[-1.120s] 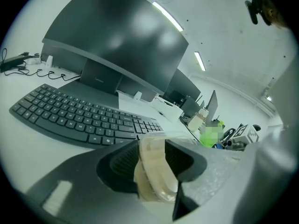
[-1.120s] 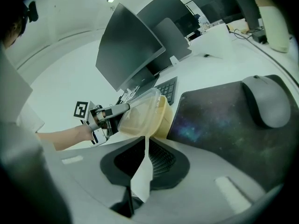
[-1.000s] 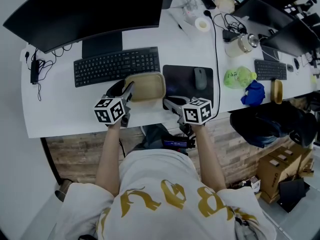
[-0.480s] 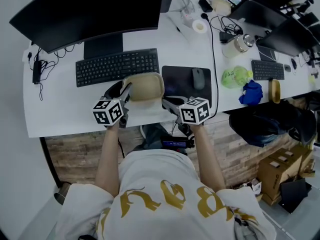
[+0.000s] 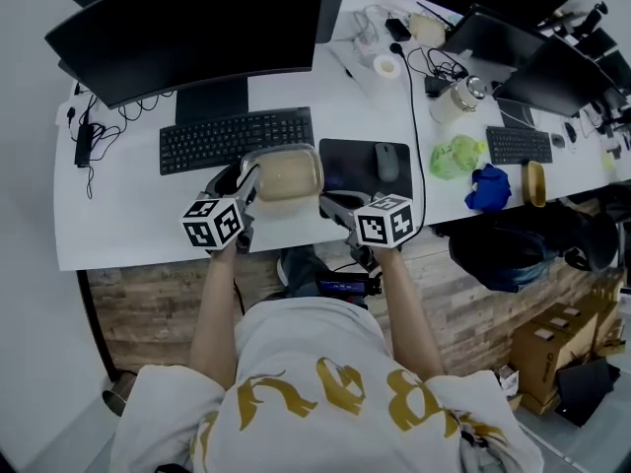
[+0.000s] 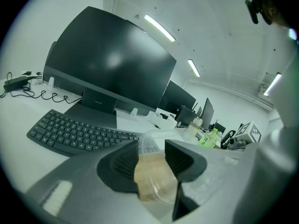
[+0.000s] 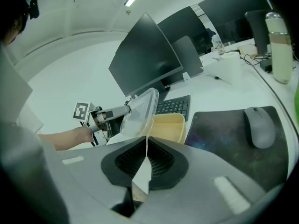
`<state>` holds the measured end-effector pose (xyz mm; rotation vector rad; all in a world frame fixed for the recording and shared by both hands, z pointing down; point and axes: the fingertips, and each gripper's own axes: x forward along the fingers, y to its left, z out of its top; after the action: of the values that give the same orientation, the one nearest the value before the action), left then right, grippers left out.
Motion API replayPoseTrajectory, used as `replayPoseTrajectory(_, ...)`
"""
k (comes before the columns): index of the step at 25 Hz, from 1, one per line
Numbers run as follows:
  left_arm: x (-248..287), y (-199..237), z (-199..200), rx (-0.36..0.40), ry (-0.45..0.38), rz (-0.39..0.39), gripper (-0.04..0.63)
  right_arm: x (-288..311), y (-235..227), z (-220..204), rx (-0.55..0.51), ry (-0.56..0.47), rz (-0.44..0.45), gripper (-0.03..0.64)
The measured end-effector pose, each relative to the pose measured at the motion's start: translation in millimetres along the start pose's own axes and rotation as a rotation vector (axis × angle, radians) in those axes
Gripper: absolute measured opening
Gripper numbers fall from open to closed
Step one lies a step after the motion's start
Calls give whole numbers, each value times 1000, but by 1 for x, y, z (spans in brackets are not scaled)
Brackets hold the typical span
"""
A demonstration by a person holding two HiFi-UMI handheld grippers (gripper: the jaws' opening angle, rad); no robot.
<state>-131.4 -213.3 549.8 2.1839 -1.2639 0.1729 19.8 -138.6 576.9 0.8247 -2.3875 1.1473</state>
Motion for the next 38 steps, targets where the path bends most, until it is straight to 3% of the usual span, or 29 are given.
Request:
replayPoseTrajectory(8, -17, -21, 14, 11, -36, -7, 179, -23, 19, 6, -28, -34, -11, 34)
replayPoseTrajectory(15, -34, -34, 26, -6, -84, -5, 179, -43, 38, 19, 24, -137, 5, 29)
replayPoseTrajectory(22, -45, -45, 28, 3, -88, -3, 179, -53, 47, 14, 19, -143, -6, 29)
replayPoseTrajectory(38, -54, -47, 23, -54, -92, -16, 177, -56, 55, 6, 65, -165, -1, 28)
